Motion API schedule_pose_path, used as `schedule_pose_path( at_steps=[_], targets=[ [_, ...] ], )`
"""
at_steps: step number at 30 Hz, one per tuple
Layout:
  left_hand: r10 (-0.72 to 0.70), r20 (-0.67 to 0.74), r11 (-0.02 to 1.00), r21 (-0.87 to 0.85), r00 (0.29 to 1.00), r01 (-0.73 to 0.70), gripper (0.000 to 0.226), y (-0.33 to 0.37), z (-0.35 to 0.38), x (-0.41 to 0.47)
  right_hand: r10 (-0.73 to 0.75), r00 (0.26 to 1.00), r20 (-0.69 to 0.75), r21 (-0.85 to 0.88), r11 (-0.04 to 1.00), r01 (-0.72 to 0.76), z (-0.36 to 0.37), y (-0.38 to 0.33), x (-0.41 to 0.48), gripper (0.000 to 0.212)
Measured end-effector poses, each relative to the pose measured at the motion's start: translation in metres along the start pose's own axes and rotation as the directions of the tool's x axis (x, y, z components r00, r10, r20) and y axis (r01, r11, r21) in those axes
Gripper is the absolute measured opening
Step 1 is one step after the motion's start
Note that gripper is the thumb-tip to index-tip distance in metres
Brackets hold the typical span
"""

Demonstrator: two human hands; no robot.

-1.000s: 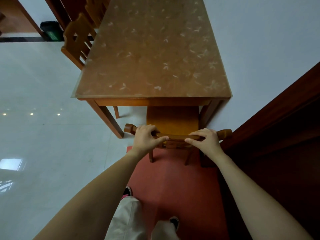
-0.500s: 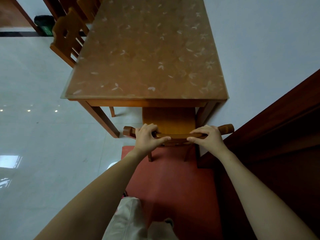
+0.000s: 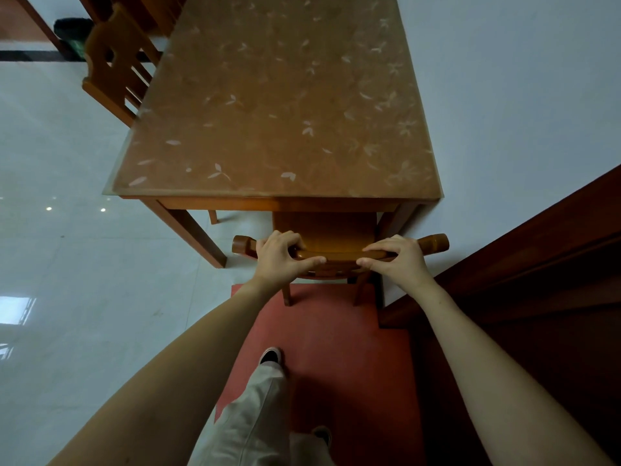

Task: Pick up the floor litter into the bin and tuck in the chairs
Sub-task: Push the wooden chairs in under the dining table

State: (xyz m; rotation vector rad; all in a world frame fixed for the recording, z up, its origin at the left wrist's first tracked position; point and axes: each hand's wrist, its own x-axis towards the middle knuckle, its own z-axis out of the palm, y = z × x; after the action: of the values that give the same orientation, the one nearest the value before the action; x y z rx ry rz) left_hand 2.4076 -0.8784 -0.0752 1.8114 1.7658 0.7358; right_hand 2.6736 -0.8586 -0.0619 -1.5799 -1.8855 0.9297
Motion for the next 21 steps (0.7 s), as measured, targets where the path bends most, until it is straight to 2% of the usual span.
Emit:
schedule_pose_path(
  at_steps=[5,12,17,21],
  targets=[
    [0.01,-0.009,1.0,-0.026,1.0,-0.01,0.051,-0.004,-0.004,0.012,-0.021,1.0,-0.022,-0.021,1.0,0.02,0.004,-0.006,0.011,0.032],
    [0.024,-0.009,1.0,-0.02,1.0,-0.025,0.05,-0.005,-0.01,0.024,0.029,0.999,-0.018,-0.002,1.0,-0.03,0.003,-0.011,0.021,0.046],
    [0.018,0.014,1.0,0.003,1.0,-0.018,0.047,-0.004,-0.011,0.023,0.048,0.999,-0.001,-0.033,0.998,-0.048,0.002,-0.013,0.019,0.033],
    [0.041,0.059,0.998,0.046,0.997,-0.043,0.043,-0.004,-0.017,0.02,0.097,0.995,-0.022,-0.029,0.995,-0.098,0.005,-0.021,0.013,0.031]
  ],
)
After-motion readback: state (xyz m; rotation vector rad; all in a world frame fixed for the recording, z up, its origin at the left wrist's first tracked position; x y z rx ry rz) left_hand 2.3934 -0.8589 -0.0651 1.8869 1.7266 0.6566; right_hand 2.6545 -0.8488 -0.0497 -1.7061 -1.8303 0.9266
